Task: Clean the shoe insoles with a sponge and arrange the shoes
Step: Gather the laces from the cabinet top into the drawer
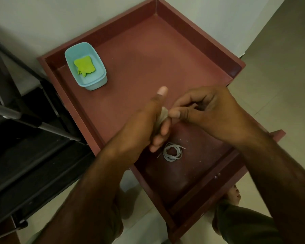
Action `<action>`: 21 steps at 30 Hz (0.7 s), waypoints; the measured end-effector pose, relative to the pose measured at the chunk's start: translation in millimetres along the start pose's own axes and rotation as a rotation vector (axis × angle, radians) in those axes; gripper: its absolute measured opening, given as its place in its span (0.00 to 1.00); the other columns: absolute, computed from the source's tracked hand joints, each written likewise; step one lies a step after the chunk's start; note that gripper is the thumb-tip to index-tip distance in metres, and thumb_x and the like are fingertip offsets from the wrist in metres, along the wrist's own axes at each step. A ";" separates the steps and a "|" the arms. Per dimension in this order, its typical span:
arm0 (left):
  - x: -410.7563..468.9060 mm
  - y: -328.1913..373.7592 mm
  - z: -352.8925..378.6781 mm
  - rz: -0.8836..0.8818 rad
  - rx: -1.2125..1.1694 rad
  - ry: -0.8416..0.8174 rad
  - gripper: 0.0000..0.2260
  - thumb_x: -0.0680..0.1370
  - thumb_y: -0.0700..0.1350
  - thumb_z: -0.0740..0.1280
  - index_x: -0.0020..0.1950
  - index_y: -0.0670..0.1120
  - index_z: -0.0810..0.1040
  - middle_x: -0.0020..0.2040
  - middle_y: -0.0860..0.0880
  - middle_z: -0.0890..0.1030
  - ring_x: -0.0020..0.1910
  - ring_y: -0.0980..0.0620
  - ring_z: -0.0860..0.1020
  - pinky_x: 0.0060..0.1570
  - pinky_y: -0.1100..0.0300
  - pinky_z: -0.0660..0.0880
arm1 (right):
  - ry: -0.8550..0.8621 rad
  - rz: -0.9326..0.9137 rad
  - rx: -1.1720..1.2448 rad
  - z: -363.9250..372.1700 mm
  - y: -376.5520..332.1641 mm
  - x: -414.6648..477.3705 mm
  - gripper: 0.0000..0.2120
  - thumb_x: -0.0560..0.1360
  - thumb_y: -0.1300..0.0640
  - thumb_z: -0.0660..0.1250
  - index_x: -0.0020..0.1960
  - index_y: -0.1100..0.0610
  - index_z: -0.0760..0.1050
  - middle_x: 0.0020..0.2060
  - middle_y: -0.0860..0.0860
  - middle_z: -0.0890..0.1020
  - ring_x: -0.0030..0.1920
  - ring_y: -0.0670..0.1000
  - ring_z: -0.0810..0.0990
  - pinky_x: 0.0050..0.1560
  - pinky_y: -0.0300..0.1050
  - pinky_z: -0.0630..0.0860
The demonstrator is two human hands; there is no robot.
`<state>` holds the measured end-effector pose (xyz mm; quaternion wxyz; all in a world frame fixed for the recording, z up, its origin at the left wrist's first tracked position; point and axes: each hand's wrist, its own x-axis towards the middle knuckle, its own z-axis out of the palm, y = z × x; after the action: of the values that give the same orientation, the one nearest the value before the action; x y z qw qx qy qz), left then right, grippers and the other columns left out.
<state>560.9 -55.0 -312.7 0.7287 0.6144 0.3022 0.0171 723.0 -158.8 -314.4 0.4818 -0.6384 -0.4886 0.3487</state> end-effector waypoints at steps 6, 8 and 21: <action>0.1 -0.1 -9.0 0.021 -0.323 -0.198 0.34 0.85 0.62 0.50 0.24 0.43 0.64 0.17 0.46 0.61 0.14 0.52 0.57 0.17 0.65 0.55 | -0.077 0.230 0.565 22.8 -2.2 -0.5 0.14 0.73 0.60 0.73 0.58 0.63 0.79 0.49 0.69 0.84 0.50 0.64 0.84 0.52 0.56 0.84; 0.0 -1.5 -10.5 0.006 -0.278 -0.187 0.34 0.85 0.61 0.51 0.24 0.43 0.64 0.17 0.46 0.61 0.13 0.51 0.58 0.18 0.64 0.54 | -0.173 0.226 0.572 22.7 -4.6 -1.7 0.12 0.78 0.62 0.69 0.60 0.66 0.80 0.47 0.66 0.86 0.50 0.62 0.87 0.52 0.54 0.84; 6.3 3.2 21.8 -0.019 -0.294 0.196 0.15 0.85 0.45 0.58 0.39 0.48 0.72 0.31 0.50 0.71 0.30 0.55 0.68 0.35 0.59 0.66 | 0.022 0.222 0.005 -1.5 -9.8 -13.9 0.01 0.77 0.60 0.74 0.48 0.57 0.83 0.38 0.53 0.87 0.39 0.52 0.86 0.40 0.43 0.83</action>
<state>577.2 -71.1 -311.1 0.7779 0.4936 0.3718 0.1144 717.6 -172.0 -305.0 0.4470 -0.6913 -0.4087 0.3940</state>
